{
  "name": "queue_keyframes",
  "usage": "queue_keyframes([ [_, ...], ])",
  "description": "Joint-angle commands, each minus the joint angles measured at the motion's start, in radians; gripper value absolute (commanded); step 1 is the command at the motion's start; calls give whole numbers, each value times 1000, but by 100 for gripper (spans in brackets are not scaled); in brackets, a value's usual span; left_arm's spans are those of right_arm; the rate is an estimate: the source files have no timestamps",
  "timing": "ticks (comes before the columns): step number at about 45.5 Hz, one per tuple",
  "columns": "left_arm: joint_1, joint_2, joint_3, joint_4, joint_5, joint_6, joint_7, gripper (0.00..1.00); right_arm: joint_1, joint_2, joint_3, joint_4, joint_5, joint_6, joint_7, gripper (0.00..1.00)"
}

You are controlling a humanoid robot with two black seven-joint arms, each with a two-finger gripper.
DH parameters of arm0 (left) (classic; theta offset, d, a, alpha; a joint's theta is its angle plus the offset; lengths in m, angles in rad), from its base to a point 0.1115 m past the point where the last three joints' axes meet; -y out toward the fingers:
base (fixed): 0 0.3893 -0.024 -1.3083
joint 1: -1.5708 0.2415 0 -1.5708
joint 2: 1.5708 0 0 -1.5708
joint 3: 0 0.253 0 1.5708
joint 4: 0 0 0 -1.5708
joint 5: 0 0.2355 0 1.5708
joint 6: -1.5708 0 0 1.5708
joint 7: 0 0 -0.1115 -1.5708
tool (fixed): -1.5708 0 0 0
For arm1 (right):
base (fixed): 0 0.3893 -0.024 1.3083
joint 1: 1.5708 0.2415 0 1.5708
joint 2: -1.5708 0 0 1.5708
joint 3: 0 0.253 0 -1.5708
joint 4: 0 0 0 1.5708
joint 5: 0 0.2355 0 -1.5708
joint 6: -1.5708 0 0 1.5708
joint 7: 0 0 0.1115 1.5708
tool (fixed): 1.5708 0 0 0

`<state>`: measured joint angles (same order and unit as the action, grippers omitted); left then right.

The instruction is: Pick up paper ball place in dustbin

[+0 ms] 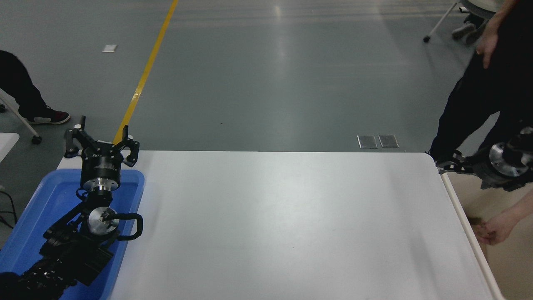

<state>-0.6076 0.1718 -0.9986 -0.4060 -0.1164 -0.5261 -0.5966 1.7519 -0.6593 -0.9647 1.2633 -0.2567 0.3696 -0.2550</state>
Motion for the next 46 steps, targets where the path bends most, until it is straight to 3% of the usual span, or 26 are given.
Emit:
queue_keyframes([
  [1,0,0,0,1,0,1,0,99,273,85,-69,245,59,147,0,100],
  [14,0,0,0,1,-2,1,0,99,386,369,-129,252,158,150,0,100],
  [22,2,0,0,1,-3,1,0,99,422,475,-132,252,246,173,0,100],
  [46,2,0,0,1,-2,1,0,99,488,523,-135,258,329,241,0,100],
])
